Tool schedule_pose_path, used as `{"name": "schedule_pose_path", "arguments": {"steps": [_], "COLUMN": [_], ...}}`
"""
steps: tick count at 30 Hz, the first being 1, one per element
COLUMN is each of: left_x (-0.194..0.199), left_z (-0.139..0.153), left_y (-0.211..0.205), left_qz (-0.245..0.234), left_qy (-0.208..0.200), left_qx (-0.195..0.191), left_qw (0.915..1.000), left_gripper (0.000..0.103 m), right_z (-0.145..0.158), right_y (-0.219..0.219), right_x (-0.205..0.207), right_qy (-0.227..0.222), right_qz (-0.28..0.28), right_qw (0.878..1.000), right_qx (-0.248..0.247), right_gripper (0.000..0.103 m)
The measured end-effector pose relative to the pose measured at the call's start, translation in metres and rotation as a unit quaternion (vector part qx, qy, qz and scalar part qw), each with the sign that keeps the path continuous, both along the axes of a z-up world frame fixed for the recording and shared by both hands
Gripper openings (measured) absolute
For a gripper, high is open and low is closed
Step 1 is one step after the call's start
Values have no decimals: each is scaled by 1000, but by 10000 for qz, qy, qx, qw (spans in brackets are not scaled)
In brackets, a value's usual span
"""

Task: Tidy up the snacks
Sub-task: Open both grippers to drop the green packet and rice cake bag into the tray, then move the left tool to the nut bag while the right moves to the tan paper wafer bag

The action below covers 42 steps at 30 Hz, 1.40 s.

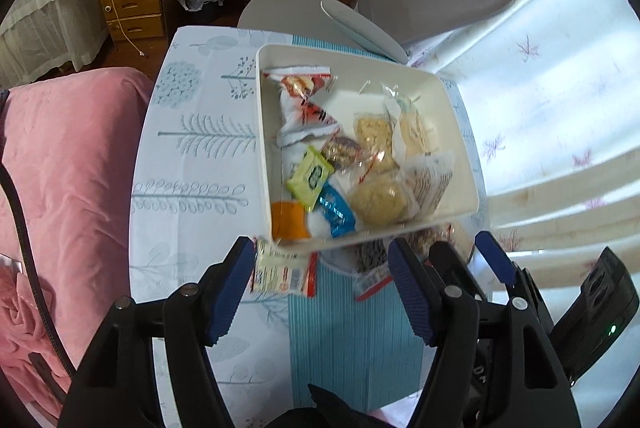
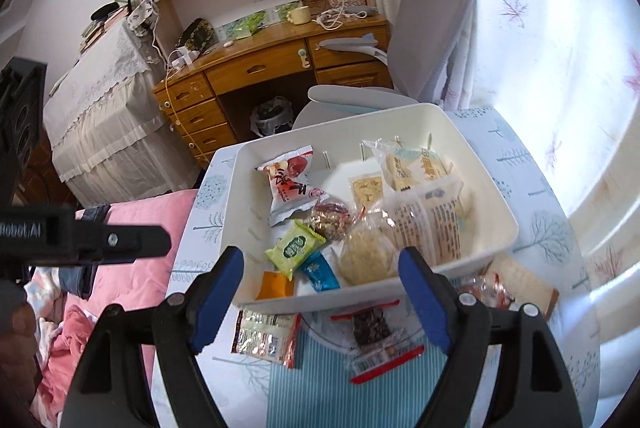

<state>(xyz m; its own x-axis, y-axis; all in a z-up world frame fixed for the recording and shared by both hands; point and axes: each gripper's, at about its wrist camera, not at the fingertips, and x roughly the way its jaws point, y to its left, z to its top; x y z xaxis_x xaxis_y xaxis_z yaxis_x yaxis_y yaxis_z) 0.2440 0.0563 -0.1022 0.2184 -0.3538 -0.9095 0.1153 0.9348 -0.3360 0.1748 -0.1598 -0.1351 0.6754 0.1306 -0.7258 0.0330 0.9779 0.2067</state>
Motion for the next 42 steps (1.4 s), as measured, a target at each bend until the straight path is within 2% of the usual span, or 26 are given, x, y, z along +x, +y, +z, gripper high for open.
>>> {"name": "schedule_pose_path", "arguments": {"steps": [6,14,18,23,31,42], "left_x": [-23,-53,-68,-87,-112,-119], "left_z": [-2,-13,-20,-28,-37,-53], "left_y": [8,0,-11,-32,-79,-145], "left_qz": [-72,146,328,580,909,1088], "left_qy": [-20,87,206,310,343,391], "left_qx": [59,273,389,454,398,282], "left_qw": [10000,9995,9985,9968,9945,9929], "left_gripper": [68,68,68,68,72,81], "right_z": [-11,-26,-30,-29,-30,-40], "right_y": [4,-7,-16,-36,-84,-149], "right_x": [-17,-35,-41,-51,-60,-61], "right_qy": [220,643,859,982,1061,1082], "right_qz": [-6,131,382,802,1147,1222], "right_qw": [9996,9962,9935,9905,9869,9866], "right_qx": [157,567,633,535,395,-17], "right_gripper": [81,81,81,81,81,81]}}
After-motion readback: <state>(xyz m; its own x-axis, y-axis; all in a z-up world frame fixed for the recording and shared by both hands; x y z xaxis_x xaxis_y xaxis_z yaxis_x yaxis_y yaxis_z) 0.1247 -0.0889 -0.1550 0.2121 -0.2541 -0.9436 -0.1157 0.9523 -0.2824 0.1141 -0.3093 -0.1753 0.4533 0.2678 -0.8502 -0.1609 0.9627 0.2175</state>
